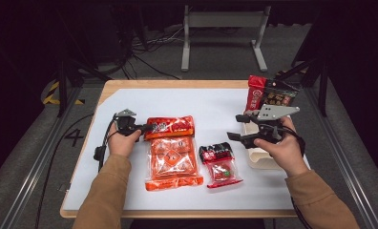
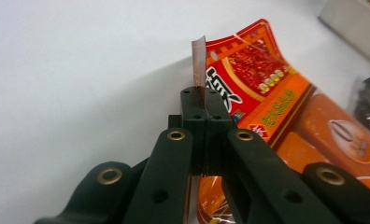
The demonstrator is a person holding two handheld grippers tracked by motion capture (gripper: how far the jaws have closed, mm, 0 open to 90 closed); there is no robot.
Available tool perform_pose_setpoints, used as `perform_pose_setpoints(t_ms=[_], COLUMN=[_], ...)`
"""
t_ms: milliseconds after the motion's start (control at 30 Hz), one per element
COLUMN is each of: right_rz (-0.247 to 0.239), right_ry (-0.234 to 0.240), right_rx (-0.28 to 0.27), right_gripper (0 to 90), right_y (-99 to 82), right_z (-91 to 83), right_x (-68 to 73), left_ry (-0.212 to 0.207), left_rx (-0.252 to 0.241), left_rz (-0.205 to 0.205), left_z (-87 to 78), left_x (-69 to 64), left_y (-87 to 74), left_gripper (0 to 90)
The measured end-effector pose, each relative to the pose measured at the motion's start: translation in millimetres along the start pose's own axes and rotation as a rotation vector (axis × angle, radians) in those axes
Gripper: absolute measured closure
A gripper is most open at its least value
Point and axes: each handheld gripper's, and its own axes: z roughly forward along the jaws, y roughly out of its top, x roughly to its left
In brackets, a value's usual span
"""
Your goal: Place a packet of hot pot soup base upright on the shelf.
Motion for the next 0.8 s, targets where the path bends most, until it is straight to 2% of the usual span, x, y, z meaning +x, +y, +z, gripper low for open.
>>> perform_pose_setpoints(t_ms=[67, 133, 267, 300, 433, 500, 533, 600, 633, 667, 733, 767, 800], right_rz=[0.005, -0.004, -0.002, -0.001, 0.008, 0.01, 0.013, 0.015, 0.017, 0.017, 0.024, 0.024, 0.026], right_ry=[0.009, 0.017, 0.027, 0.028, 0.036, 0.039, 0.042, 0.045, 0.044, 0.044, 0.045, 0.045, 0.043], right_rx=[-0.001, 0.013, 0.023, 0.025, 0.026, 0.028, 0.033, 0.035, 0.036, 0.036, 0.037, 0.037, 0.036], right_gripper=[29.2, 31.8, 33.3, 33.4, 35.4, 36.0, 36.5, 36.6, 36.6, 36.6, 36.6, 36.6, 36.6], right_y=[0.0, 0.3, 0.6, 0.6, 0.8, 0.7, 0.3, 0.1, 0.1, 0.1, 0.4, 0.4, 0.6], right_z=[0.2, 0.3, 1.8, 2.2, 3.3, 3.6, 4.3, 4.6, 4.6, 4.6, 4.1, 4.1, 3.9], right_x=[-0.1, 0.4, 2.1, 2.2, 1.5, 1.4, 1.5, 1.6, 1.6, 1.6, 1.5, 1.5, 1.6], left_ry=[0.024, 0.023, -0.002, -0.001, -0.003, -0.015, -0.033, -0.035, -0.05, -0.05, -0.066, -0.066, -0.075], left_rx=[0.006, 0.007, -0.053, -0.068, -0.091, -0.101, -0.131, -0.137, -0.153, -0.153, -0.182, -0.182, -0.198], left_rz=[0.041, 0.057, 0.05, 0.06, 0.08, 0.076, 0.077, 0.084, 0.101, 0.101, 0.137, 0.137, 0.149], left_z=[-3.2, -6.5, -16.0, -18.7, -27.3, -29.8, -36.4, -39.5, -46.1, -46.1, -55.8, -55.8, -59.4], left_x=[-3.0, -6.4, -10.5, -12.2, -17.4, -18.9, -22.2, -24.5, -31.5, -31.5, -45.0, -45.0, -50.8], left_y=[1.3, 2.1, 6.0, 7.4, 9.5, 10.2, 12.5, 14.5, 19.9, 19.9, 30.1, 30.1, 33.9], left_gripper=[90.0, 90.0, 90.0, 90.0, 90.0, 90.0, 90.0, 90.0, 90.0, 90.0, 90.0, 90.0, 90.0])
